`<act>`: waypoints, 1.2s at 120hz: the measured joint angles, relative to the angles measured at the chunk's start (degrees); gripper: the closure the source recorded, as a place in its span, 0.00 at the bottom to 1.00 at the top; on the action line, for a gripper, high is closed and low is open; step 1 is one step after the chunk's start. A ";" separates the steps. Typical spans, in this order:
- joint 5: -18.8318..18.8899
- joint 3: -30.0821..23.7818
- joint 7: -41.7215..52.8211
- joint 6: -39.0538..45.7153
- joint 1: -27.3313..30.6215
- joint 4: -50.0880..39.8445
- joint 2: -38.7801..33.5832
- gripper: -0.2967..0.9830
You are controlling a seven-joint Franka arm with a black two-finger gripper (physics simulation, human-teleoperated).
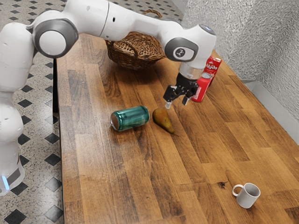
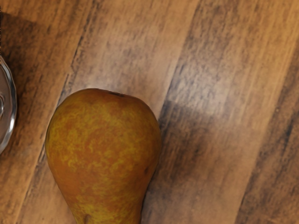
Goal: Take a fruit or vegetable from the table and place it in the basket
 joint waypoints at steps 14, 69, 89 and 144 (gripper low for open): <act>0.06 0.40 0.10 3.50 0.07 -5.14 -1.46 0.23; 0.50 3.14 1.12 11.62 0.38 -10.83 -0.66 0.23; 0.46 4.00 1.61 13.32 0.37 -12.28 -0.01 0.29; 0.48 1.30 5.27 3.72 -0.42 1.53 -0.75 0.50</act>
